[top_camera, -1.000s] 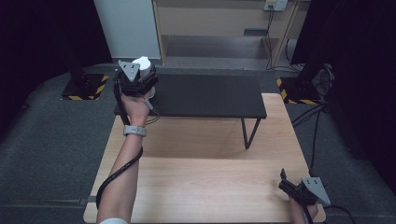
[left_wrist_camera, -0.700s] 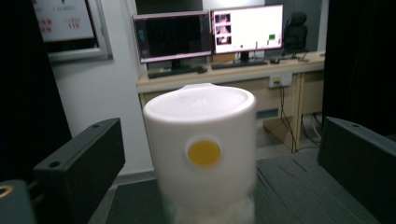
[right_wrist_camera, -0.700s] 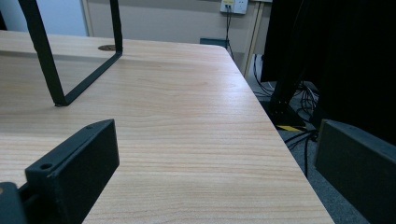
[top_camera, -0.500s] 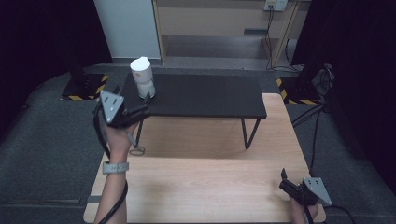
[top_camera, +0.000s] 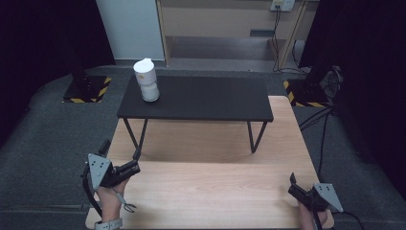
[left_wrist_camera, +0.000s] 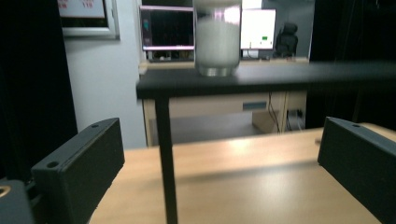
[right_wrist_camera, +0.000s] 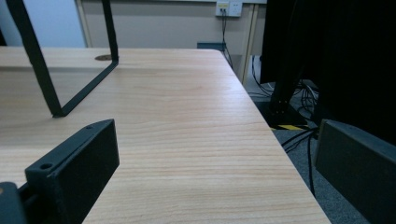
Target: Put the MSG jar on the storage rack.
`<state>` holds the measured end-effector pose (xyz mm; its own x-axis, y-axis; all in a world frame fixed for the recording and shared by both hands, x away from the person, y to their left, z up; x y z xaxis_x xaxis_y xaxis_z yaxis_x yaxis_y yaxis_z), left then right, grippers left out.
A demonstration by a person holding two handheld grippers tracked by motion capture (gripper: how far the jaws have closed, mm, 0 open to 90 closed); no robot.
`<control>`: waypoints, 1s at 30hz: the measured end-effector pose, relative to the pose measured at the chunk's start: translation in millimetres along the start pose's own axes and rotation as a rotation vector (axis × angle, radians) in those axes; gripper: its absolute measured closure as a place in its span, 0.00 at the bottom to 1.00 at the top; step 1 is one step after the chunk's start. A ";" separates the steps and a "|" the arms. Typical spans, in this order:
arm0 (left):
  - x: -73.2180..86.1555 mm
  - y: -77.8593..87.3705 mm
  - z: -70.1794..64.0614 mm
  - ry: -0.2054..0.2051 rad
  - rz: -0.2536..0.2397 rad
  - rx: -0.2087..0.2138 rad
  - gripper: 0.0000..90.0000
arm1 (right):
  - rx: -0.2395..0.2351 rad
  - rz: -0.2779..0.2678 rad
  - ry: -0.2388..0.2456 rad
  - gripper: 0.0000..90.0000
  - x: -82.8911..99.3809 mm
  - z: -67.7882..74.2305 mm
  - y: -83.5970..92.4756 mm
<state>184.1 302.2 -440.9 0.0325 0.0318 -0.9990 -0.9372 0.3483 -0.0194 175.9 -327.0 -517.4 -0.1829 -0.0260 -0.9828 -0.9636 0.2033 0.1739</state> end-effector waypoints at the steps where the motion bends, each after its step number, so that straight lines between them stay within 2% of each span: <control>1: 6.8 3.2 1.4 0.003 0.017 -0.010 0.00 | 0.004 -0.002 -0.005 0.01 0.4 0.0 0.1; 2: 6.8 3.2 1.4 0.003 0.017 -0.010 0.00 | 0.004 -0.002 -0.005 0.01 0.4 0.0 0.1; 3: 16.6 6.6 2.2 0.026 0.024 -0.025 0.00 | 0.006 -0.002 -0.002 0.01 0.4 0.8 0.4; 4: 16.6 6.6 2.2 0.026 0.024 -0.025 0.00 | 0.006 -0.002 -0.002 0.01 0.4 0.8 0.4; 5: 27.5 8.6 1.8 0.046 0.034 -0.038 0.00 | 0.004 0.000 0.006 0.01 0.0 1.0 0.1; 7: 38.4 8.8 -0.6 0.051 0.054 -0.050 0.00 | 0.004 0.000 0.009 0.01 -0.1 1.3 -0.1; 8: 38.4 8.8 -0.6 0.051 0.054 -0.050 0.00 | 0.003 0.000 0.010 0.01 -0.1 1.1 -0.2; 9: 48.5 8.0 -1.8 0.054 0.082 -0.055 0.00 | 0.002 0.001 0.011 0.01 -0.3 1.1 -0.3; 10: 48.5 8.0 -1.8 0.054 0.082 -0.055 0.00 | 0.000 0.002 0.013 0.01 -0.4 0.9 -0.4; 11: 56.4 7.1 -2.5 0.054 0.119 -0.061 0.00 | -0.002 0.003 0.014 0.01 -0.5 0.7 -0.5; 16: 69.3 7.2 -2.4 0.076 0.157 -0.075 0.00 | -0.006 0.007 0.023 0.01 -1.3 0.8 -1.1; 18: 75.2 7.6 -1.0 0.090 0.167 -0.082 0.00 | -0.007 0.007 0.026 0.01 -1.3 0.9 -1.3; 19: 76.0 7.2 1.1 0.126 0.199 -0.094 0.00 | -0.008 0.007 0.028 0.01 -1.4 0.7 -1.6; 20: 76.0 7.2 1.1 0.126 0.199 -0.094 0.00 | -0.008 0.007 0.028 0.01 -1.4 0.7 -1.6; 22: 81.4 10.7 4.4 0.154 0.144 -0.094 0.00 | -0.008 0.007 0.025 0.01 -1.3 -0.3 -1.9; 23: 79.4 9.9 5.0 0.175 0.163 -0.107 0.00 | -0.003 0.007 0.015 0.01 -1.2 -0.4 -2.2; 24: 79.4 9.9 5.0 0.175 0.163 -0.107 0.00 | -0.003 0.007 0.015 0.01 -1.2 -0.4 -2.2; 25: 79.0 8.7 1.8 0.157 0.168 -0.118 0.00 | -0.002 0.008 0.016 0.01 -1.2 -0.3 -2.2; 30: 75.6 4.1 -2.1 0.117 0.206 -0.111 0.00 | -0.004 0.013 0.030 0.01 -2.1 1.0 -2.1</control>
<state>181.9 304.0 -516.6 -0.1973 -0.0189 -0.9802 -0.9524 0.2408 0.1870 178.5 -326.5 -515.8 -0.2006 -0.0525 -0.9783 -0.9619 0.1997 0.1865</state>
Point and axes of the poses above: each handheld gripper's, and its own axes: y roughly backward along the jaws, x roughly out of its underside, z roughly to its left, the point moved 1 cm from there along -y, roughly forward along the jaws, and after that the axes turned 9 degrees about x, right-handed, at the moved point
